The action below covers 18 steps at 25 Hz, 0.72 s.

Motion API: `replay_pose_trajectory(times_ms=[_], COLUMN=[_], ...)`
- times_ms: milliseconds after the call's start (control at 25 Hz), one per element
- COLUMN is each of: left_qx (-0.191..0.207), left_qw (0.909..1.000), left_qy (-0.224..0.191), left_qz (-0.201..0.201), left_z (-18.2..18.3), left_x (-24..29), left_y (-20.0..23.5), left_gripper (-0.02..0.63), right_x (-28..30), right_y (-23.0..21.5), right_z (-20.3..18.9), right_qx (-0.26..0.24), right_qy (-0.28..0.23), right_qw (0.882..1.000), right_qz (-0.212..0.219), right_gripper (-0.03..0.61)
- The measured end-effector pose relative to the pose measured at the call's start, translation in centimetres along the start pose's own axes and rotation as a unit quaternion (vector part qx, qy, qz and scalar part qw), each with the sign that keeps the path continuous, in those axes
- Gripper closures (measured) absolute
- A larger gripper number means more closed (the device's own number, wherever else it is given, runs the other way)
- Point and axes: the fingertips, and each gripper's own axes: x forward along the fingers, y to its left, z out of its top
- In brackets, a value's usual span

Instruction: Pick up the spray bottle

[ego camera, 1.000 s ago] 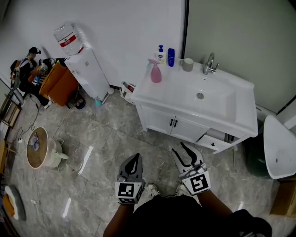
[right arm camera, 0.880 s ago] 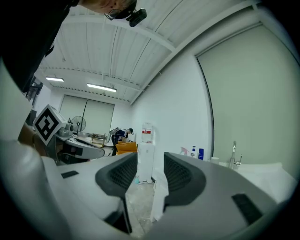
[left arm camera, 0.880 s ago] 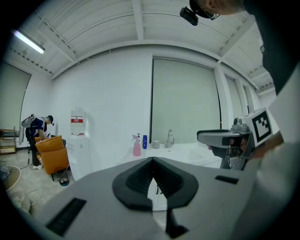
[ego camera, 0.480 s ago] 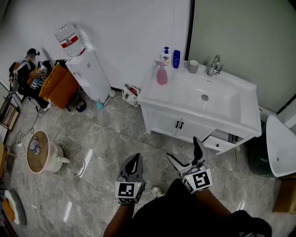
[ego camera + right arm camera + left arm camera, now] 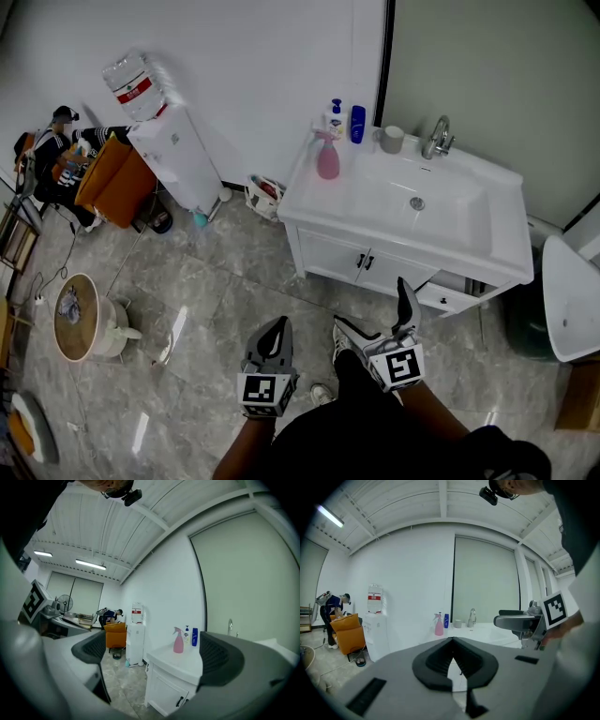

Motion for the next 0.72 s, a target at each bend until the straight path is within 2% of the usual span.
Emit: replay_pose_trajectory(times_ms=[160,360,720], left_qx=[0.004,0.008,0.01], left_qw=[1.0,0.9996,0.9997], left_qy=[0.004,0.024,0.022], left_qz=[-0.001,-0.007,-0.007], left_z=[0.3,-0.2,1.9], left_x=[2.2,5.9,13.7], left_y=[1.2,2.2,4.7], left_gripper=[0.617,0.617,0.617], right_x=[2.7,6.3,13.0], right_y=[-0.3,-3.6,-8.5], right_z=[-0.1,-1.5,-2.6], right_qx=[-0.005,0.005,0.007], right_qy=[0.013,0.014,0.032], right_qw=[1.0,1.0,0.999], right_qz=[0.019,0.011,0.009], right_gripper=[-0.014,-0.014,-0.013])
